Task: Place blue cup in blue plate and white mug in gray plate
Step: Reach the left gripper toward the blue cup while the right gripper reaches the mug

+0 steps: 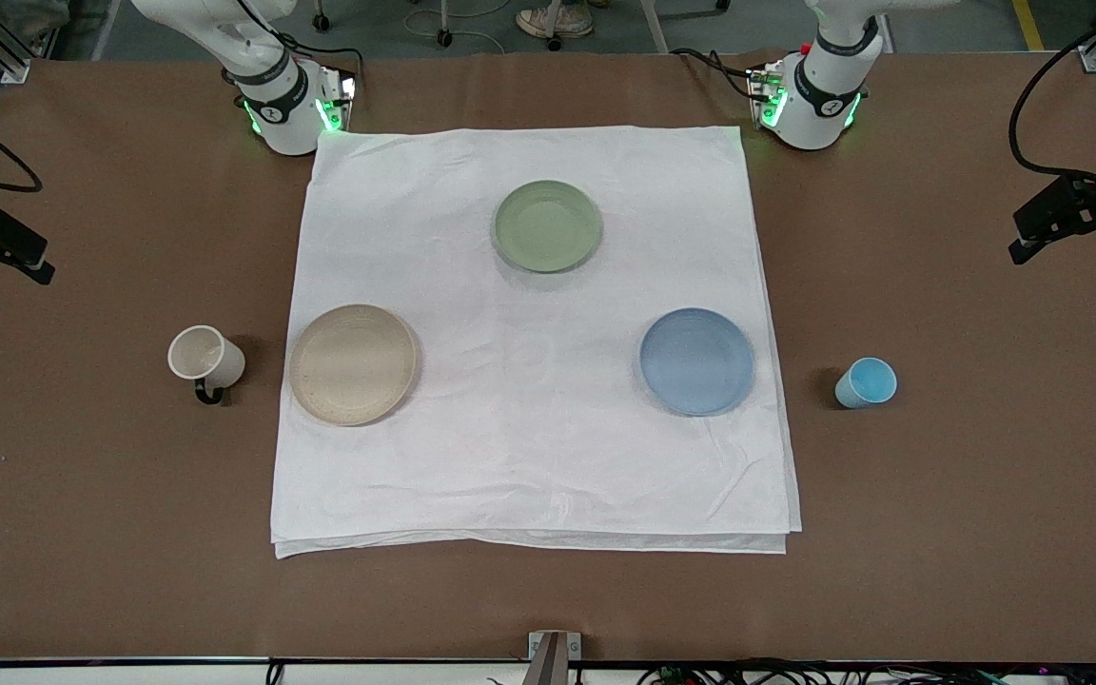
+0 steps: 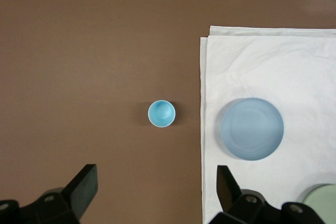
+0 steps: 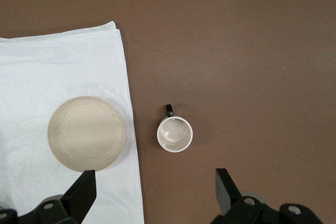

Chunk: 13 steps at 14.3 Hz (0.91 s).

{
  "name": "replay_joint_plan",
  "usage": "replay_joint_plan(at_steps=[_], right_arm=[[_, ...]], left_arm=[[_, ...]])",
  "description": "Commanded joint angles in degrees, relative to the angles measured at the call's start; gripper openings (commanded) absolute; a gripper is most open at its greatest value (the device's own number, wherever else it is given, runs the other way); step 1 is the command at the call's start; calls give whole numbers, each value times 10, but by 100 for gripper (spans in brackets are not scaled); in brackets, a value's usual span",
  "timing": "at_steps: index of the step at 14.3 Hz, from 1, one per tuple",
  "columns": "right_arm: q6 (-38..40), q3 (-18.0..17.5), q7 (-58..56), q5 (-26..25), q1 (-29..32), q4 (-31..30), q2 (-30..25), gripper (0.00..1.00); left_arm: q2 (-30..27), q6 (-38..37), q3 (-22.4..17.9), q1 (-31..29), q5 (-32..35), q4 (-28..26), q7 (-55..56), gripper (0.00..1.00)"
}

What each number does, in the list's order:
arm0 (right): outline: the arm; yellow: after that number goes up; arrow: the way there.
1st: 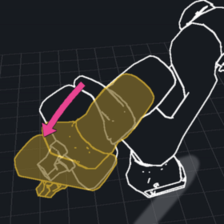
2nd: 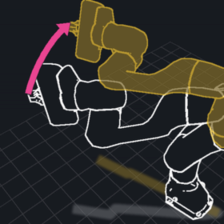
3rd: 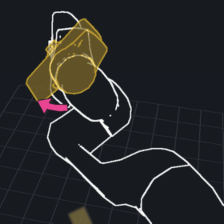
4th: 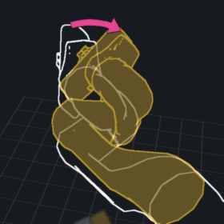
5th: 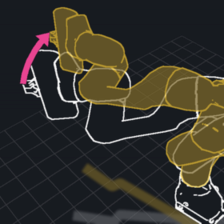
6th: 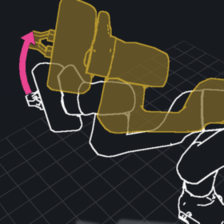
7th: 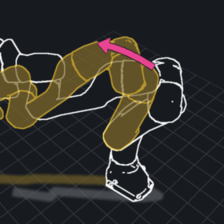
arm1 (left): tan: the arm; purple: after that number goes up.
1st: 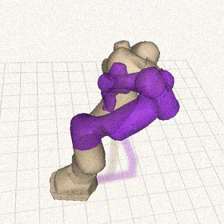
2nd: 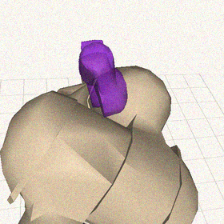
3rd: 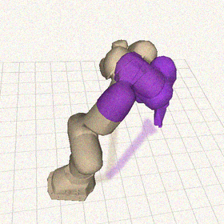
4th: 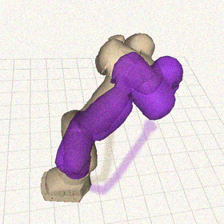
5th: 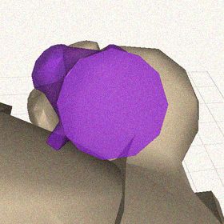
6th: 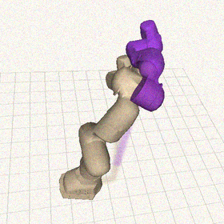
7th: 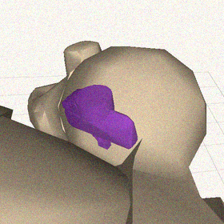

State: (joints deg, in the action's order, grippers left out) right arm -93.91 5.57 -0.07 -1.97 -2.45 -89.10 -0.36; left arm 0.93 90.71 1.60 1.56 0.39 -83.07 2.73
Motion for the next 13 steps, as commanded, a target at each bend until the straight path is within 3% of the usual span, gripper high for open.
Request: replay_joint_plan(at_steps=[1, 9, 13], right_arm=[[-1, -1, 4, 0, 3, -1, -5, 100], [-1, -1, 4, 0, 3, -1, 3, 100], [-6, -1, 4, 3, 3, 1, 25, 100]], left_arm=[[0, -12, 0, -1, -15, 11, -3, 100], [8, -27, -4, -4, -22, -6, -4, 100], [66, -23, -6, -8, -14, -52, -6, 100]])
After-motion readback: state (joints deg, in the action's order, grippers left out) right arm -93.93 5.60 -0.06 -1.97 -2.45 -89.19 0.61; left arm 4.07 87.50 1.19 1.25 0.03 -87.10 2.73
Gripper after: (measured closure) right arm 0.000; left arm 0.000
